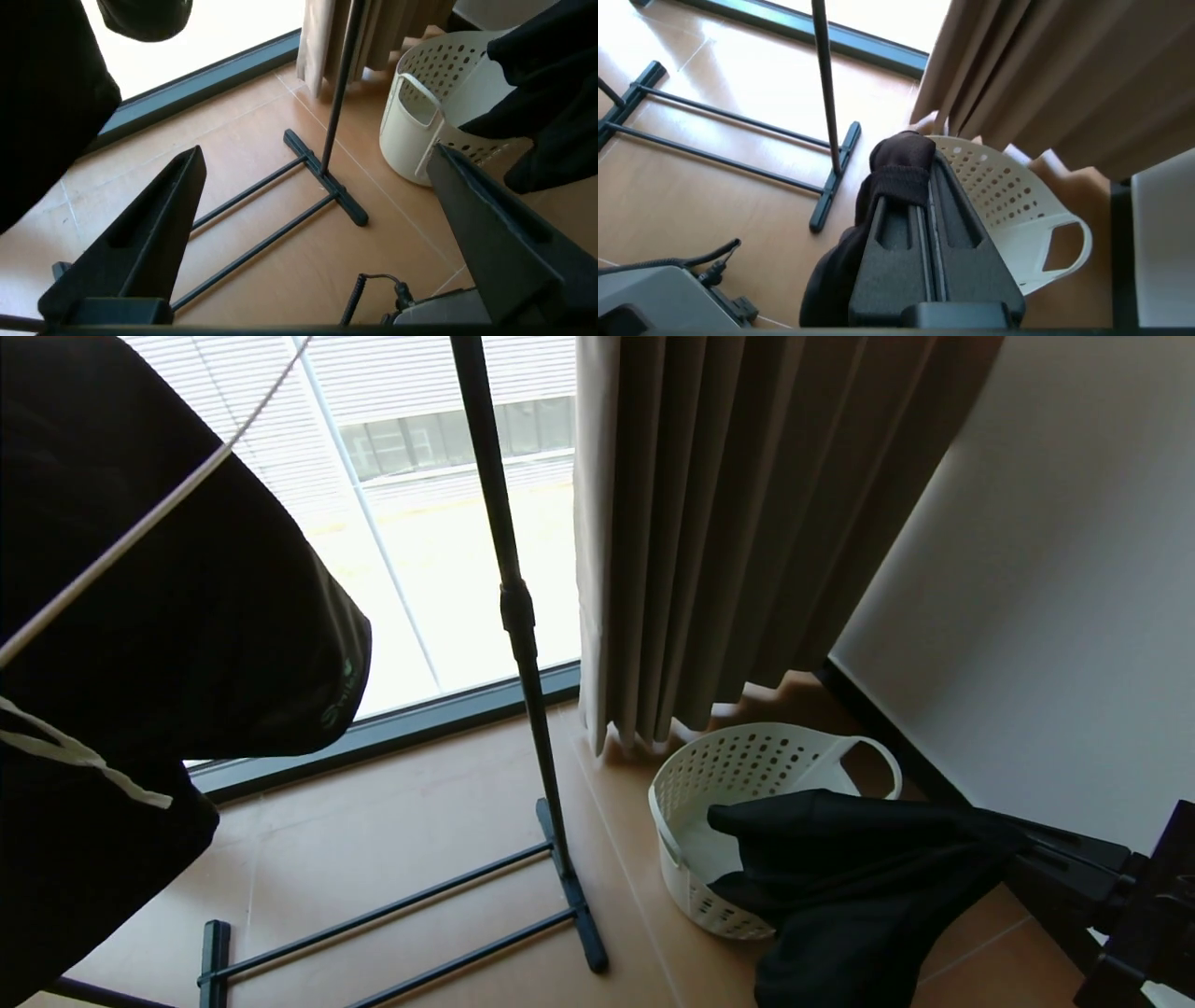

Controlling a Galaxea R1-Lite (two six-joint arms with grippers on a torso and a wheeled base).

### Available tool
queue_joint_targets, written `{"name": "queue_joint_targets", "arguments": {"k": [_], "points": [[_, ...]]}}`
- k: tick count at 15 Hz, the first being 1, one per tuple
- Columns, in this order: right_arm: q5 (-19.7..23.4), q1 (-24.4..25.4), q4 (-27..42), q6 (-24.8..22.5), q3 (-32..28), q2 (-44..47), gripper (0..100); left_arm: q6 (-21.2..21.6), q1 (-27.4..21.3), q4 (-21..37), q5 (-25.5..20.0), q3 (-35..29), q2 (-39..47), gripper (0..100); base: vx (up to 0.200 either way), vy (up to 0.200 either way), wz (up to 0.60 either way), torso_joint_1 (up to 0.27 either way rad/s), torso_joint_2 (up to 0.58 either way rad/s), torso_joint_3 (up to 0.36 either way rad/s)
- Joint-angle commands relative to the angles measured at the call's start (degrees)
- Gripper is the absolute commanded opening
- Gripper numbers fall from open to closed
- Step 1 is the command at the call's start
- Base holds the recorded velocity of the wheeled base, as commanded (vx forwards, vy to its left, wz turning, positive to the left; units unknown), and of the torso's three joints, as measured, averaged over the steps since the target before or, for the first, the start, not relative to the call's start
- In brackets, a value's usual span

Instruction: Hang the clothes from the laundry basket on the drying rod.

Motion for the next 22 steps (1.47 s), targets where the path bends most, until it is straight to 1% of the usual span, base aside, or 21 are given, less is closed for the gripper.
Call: {"name": "queue_joint_targets", "arguments": {"k": [1, 4, 12, 22], "points": [[0.01, -0.03, -0.14, -0.03, 0.08, 0.07, 0, 0.0, 0.0, -0.05, 0.0, 0.0, -0.02, 100, 0.0, 0.0, 0.0, 0.119, -0.46, -0.149], [-0.08, 0.06, -0.31, -0.12, 0.26, -0.19, 0, 0.0, 0.0, -0.05, 0.0, 0.0, -0.02, 100, 0.0, 0.0, 0.0, 0.09, -0.34, -0.053], [0.1, 0.06, -0.31, -0.03, 0.26, -0.28, 0, 0.0, 0.0, 0.04, 0.0, 0.0, -0.02, 100, 0.0, 0.0, 0.0, 0.016, -0.05, 0.163], [0.01, 0.06, -0.22, -0.12, 0.52, -0.28, 0, -0.09, 0.0, 0.04, 0.0, 0.0, -0.02, 100, 0.0, 0.0, 0.0, 0.142, -0.42, -0.079]]}}
